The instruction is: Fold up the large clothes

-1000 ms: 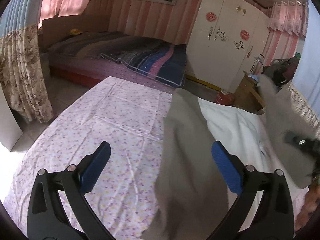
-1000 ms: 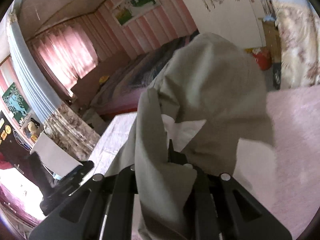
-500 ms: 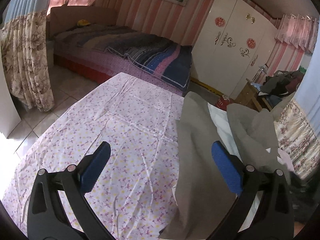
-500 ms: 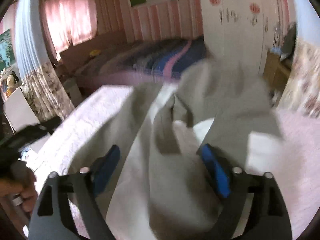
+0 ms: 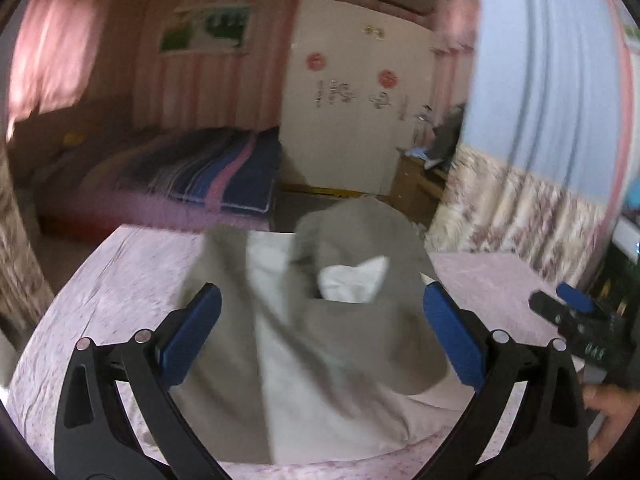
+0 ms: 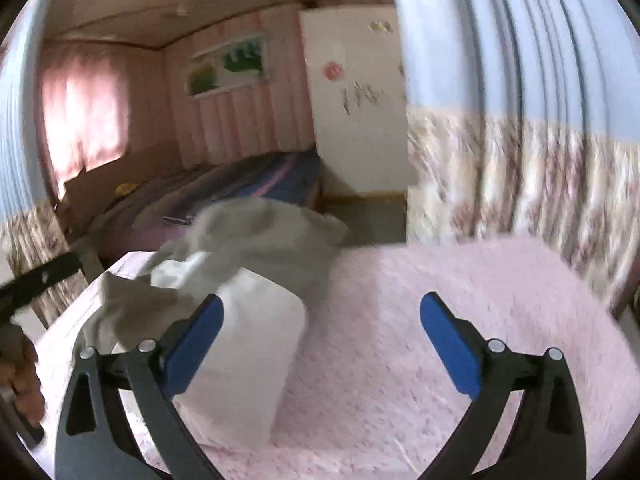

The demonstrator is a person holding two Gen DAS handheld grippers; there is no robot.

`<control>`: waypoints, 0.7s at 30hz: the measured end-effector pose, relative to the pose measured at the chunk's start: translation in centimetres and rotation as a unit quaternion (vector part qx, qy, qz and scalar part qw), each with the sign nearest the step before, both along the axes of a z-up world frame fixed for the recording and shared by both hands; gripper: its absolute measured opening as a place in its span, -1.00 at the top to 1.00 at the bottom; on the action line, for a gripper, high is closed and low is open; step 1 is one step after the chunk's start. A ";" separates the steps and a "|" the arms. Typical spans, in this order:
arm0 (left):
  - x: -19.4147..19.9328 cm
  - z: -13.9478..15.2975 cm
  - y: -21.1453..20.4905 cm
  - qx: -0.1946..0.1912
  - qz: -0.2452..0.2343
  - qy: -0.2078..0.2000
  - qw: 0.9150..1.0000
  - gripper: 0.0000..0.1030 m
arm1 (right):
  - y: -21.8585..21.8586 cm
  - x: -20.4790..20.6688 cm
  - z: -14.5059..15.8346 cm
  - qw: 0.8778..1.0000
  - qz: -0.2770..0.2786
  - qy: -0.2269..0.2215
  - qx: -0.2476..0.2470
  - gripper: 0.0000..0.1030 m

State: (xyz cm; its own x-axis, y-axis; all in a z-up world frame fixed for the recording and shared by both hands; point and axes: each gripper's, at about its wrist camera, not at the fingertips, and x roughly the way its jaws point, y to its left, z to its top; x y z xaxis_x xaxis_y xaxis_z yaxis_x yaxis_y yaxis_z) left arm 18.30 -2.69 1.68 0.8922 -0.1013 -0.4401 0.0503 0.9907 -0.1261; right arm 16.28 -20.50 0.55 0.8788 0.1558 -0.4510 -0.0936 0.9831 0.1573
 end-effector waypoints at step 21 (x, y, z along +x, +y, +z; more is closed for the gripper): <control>-0.1 -1.2 -0.7 0.068 -0.011 -0.026 0.997 0.70 | 2.1 0.8 -2.8 0.999 0.039 0.030 -0.007 -0.92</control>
